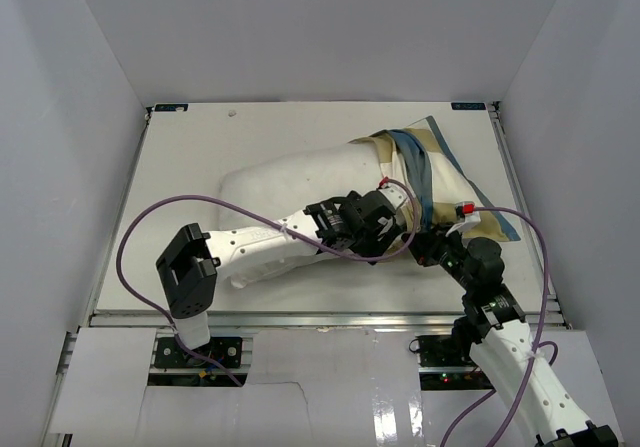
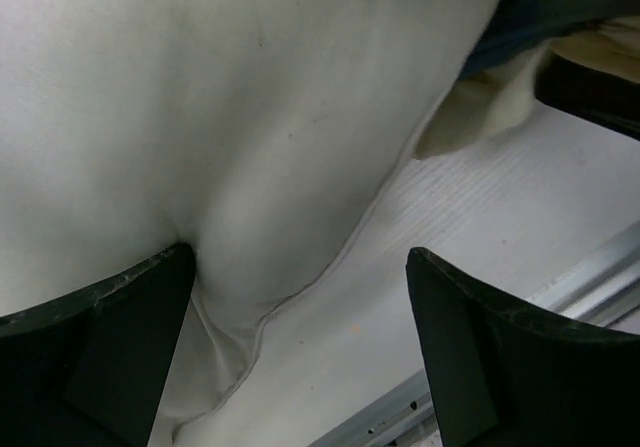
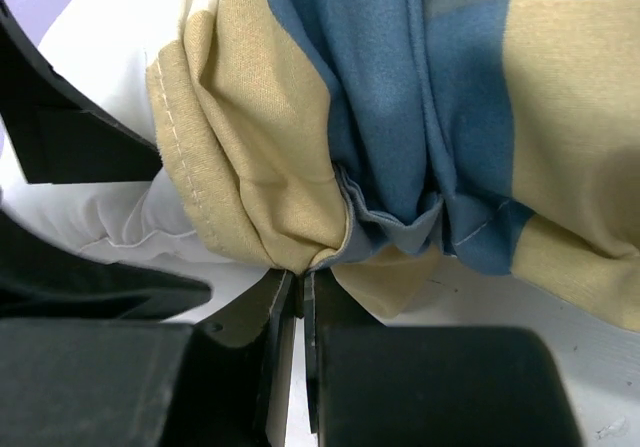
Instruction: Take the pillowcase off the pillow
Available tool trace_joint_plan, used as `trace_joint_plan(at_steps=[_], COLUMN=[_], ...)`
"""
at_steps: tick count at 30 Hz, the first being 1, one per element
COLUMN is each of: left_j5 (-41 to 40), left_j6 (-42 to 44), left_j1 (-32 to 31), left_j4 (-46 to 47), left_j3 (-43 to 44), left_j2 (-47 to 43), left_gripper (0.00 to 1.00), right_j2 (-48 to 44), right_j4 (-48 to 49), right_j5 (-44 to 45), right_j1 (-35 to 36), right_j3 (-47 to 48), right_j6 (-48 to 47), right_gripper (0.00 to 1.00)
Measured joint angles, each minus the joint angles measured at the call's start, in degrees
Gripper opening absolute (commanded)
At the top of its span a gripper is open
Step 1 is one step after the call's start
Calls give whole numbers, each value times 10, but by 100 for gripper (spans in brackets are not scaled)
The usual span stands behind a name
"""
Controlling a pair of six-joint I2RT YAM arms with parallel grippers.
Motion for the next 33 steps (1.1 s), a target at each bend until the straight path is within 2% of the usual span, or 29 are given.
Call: trace_joint_plan(at_steps=[3, 5, 6, 7, 11, 14, 18, 25, 29, 33], left_j5=[-52, -82, -96, -104, -169, -188, -181, -178, -183, -182], left_j6=[-16, -29, -33, -31, -55, -64, -66, -79, -91, -112], left_j1=[-3, -3, -3, -3, -4, -6, -5, -1, -4, -7], left_j4=[21, 37, 43, 46, 70, 78, 78, 29, -12, -51], left_j3=[-20, -31, -35, -38, -61, -87, -127, -161, -173, -167], left_j2=[3, 3, 3, 3, 2, -17, -95, -266, -353, -409], left_gripper=[89, 69, 56, 26, 0, 0, 0, 0, 0, 0], right_j2=[-12, -19, -23, -25, -27, -25, 9, 190, 276, 300], right_j4=[-10, -13, -14, -14, -14, -13, 15, 33, 62, 67], right_j5=[0, -1, -1, -1, -5, -4, 28, 124, 119, 56], right_j1=[0, 0, 0, 0, 0, 2, 5, 2, -54, -149], right_j3=[0, 0, 0, 0, 0, 0, 1, 125, 165, 163], right_j6=[0, 1, 2, 2, 4, 6, 12, 0, 5, 28], right_gripper=[8, 8, 8, 8, 8, 8, 8, 8, 8, 8])
